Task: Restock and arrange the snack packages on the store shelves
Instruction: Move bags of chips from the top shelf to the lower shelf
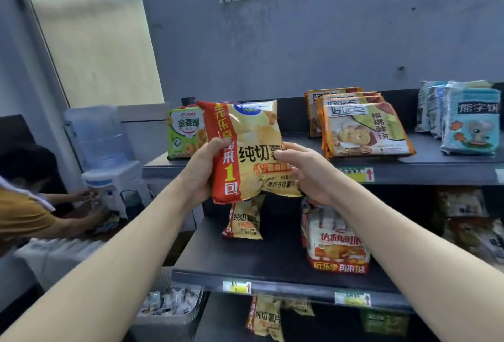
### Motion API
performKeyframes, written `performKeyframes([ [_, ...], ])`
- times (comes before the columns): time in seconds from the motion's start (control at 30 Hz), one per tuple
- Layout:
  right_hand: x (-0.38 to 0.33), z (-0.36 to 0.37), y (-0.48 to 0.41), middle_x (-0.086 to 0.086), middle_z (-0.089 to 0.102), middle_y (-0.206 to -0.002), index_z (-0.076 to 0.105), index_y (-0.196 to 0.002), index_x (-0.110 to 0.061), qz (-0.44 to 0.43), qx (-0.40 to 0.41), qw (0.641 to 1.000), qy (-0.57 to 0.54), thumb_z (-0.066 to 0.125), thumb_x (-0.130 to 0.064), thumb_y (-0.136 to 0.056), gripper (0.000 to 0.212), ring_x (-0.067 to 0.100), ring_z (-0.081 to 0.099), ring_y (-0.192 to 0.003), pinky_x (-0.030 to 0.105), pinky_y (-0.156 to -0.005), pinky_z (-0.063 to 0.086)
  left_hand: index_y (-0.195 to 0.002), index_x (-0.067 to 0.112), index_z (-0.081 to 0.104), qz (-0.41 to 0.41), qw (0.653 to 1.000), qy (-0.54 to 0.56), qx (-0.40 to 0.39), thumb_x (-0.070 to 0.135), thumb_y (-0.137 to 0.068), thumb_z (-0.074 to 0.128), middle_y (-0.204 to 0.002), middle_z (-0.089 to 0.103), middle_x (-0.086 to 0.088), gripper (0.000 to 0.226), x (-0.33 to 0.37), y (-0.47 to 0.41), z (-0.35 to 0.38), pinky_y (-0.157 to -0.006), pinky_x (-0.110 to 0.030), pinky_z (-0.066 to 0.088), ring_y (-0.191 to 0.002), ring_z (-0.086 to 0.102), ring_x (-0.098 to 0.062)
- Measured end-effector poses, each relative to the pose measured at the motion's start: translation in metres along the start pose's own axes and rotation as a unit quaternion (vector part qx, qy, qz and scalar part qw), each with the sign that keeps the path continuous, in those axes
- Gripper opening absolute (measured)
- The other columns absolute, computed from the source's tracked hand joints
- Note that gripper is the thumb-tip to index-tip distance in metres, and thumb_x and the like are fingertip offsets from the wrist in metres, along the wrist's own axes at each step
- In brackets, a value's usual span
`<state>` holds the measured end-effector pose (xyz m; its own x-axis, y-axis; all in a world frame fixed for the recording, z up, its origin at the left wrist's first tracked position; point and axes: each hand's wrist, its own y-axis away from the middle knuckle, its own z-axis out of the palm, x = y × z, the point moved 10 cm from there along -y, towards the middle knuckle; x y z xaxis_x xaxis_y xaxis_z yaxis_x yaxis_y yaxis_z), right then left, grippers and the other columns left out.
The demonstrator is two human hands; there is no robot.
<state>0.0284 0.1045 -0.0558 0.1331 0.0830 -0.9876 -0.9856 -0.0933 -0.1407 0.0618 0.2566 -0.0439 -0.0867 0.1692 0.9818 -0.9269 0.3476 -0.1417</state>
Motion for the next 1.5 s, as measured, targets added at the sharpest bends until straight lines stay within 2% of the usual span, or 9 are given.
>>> performKeyframes([
  [0.2,0.021,0.005,0.005,0.007,0.069,-0.111,0.045,-0.133,-0.019,0.042,-0.032,0.999,0.01,0.066,-0.011,-0.083,0.055,0.023,0.067,-0.1,0.043,-0.086,0.053,-0.109,0.017,0.059,-0.051,0.997,-0.052,-0.006,0.032,-0.092,0.052,-0.105,0.07,-0.01,0.025,-0.016,0.012,-0.013,-0.092,-0.048,0.051,-0.099,0.066,-0.03],
  [0.37,0.065,0.016,0.018,0.006,0.066,-0.116,0.044,-0.13,-0.024,0.084,-0.077,0.991,0.076,0.07,-0.009,-0.08,0.059,0.021,0.066,-0.104,0.042,-0.089,0.052,-0.129,0.011,0.046,-0.105,0.987,-0.121,-0.029,0.029,-0.072,0.069,-0.116,0.065,-0.013,0.064,-0.054,0.026,-0.048,-0.09,-0.046,0.052,-0.105,0.065,-0.029],
  [0.5,0.144,0.029,0.027,-0.001,0.063,-0.119,0.042,-0.129,-0.026,0.168,-0.101,0.967,0.165,0.075,-0.013,-0.077,0.062,0.018,0.06,-0.111,0.048,-0.102,0.042,-0.123,0.013,0.048,-0.189,0.967,-0.167,-0.039,0.018,-0.07,0.076,-0.117,0.066,-0.013,0.06,-0.121,0.046,-0.078,-0.095,-0.048,0.049,-0.105,0.065,-0.03],
  [0.63,0.202,0.034,0.021,-0.004,0.058,-0.117,0.037,-0.129,-0.023,0.209,-0.058,0.954,0.207,0.074,-0.01,-0.077,0.065,0.019,0.057,-0.111,0.041,-0.095,0.05,-0.12,0.014,0.052,-0.21,0.947,-0.241,-0.02,0.009,-0.087,0.063,-0.111,0.067,-0.006,0.035,-0.181,0.044,-0.093,-0.089,-0.04,0.053,-0.1,0.066,-0.023],
  [0.9,0.247,0.022,-0.041,0.002,0.057,-0.12,0.039,-0.128,-0.017,0.214,0.036,0.95,0.225,0.07,-0.004,-0.078,0.06,0.021,0.057,-0.111,0.038,-0.093,0.051,-0.123,0.012,0.045,-0.157,0.955,-0.248,0.033,0.001,-0.086,0.059,-0.119,0.061,-0.01,0.041,-0.229,-0.022,-0.116,-0.093,-0.05,0.051,-0.106,0.061,-0.026],
  [1.03,0.25,0.015,-0.081,0.002,0.058,-0.115,0.043,-0.124,-0.015,0.194,0.08,0.954,0.214,0.068,0.0,-0.079,0.054,0.019,0.055,-0.108,0.03,-0.087,0.047,-0.124,0.003,0.042,-0.136,0.963,-0.214,0.089,0.002,-0.085,0.062,-0.116,0.057,-0.008,0.044,-0.238,-0.063,-0.138,-0.083,-0.036,0.053,-0.104,0.059,-0.021],
  [1.17,0.263,0.011,-0.118,0.002,0.054,-0.118,0.039,-0.135,-0.012,0.195,0.115,0.95,0.216,0.067,0.0,-0.08,0.063,0.022,0.053,-0.113,0.033,-0.093,0.046,-0.127,-0.003,0.045,-0.127,0.971,-0.19,0.075,-0.003,-0.082,0.06,-0.12,0.061,-0.013,0.047,-0.252,-0.104,-0.149,-0.082,-0.036,0.052,-0.108,0.06,-0.025],
  [1.27,0.283,0.005,-0.141,0.009,0.054,-0.128,0.044,-0.131,-0.015,0.205,0.147,0.945,0.209,0.07,-0.006,-0.079,0.059,0.024,0.055,-0.114,0.034,-0.092,0.048,-0.127,-0.002,0.047,-0.135,0.973,-0.168,0.08,-0.009,-0.084,0.057,-0.121,0.06,-0.017,0.045,-0.265,-0.126,-0.159,-0.088,-0.039,0.051,-0.11,0.06,-0.03],
  [1.5,0.326,-0.002,-0.172,0.005,0.06,-0.123,0.048,-0.128,-0.016,0.247,0.179,0.936,0.177,0.072,-0.009,-0.079,0.054,0.021,0.058,-0.108,0.029,-0.084,0.048,-0.128,-0.002,0.047,-0.181,0.972,-0.146,0.035,-0.014,-0.087,0.05,-0.116,0.059,-0.016,0.043,-0.304,-0.155,-0.166,-0.088,-0.038,0.048,-0.104,0.057,-0.027],
])
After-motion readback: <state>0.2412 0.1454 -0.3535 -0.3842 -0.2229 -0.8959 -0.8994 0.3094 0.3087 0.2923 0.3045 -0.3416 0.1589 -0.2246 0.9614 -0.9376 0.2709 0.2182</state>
